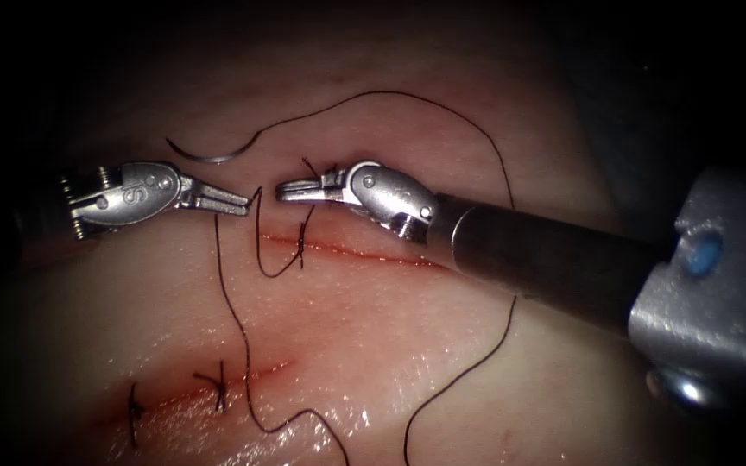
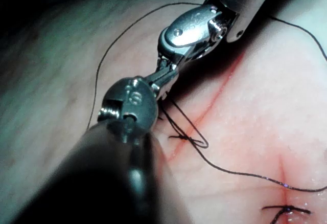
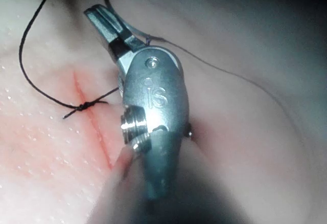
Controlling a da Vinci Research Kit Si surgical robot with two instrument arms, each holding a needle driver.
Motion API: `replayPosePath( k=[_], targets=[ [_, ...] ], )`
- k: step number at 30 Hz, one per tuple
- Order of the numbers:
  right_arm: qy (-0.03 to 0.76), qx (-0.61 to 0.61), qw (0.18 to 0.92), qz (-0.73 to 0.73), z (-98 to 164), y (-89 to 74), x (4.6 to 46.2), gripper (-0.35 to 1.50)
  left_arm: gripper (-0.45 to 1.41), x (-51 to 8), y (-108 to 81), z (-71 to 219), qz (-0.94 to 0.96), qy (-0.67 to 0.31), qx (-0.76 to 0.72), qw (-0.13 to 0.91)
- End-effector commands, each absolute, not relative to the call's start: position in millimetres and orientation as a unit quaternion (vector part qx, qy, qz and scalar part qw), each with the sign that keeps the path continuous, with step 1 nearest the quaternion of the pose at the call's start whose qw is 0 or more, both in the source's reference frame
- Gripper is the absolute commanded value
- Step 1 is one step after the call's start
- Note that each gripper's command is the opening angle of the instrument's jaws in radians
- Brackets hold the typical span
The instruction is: Wound Closure
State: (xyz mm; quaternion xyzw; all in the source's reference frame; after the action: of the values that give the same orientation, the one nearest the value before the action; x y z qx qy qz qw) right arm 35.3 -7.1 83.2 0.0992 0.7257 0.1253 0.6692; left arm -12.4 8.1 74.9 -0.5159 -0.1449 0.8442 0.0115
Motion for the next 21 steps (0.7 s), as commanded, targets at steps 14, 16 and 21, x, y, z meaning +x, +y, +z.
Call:
replayPosePath(
  k=[14, 16, 21],
  targets=[
    [0.756, 0.124, 0.633, 0.111, 85.5, -9.2, 41.1, -0.35, -0.45, -12.7, 9.5, 77.2, 0.841, -0.173, -0.511, -0.039],
    [0.761, 0.130, 0.626, 0.110, 85.6, -9.4, 41.7, -0.35, -0.45, -12.6, 9.5, 77.3, 0.841, -0.173, -0.511, -0.040],
    [0.778, 0.146, 0.602, 0.106, 85.0, -9.4, 41.8, -0.35, -0.45, -12.2, 9.9, 77.7, 0.841, -0.173, -0.510, -0.042]
  ],
)
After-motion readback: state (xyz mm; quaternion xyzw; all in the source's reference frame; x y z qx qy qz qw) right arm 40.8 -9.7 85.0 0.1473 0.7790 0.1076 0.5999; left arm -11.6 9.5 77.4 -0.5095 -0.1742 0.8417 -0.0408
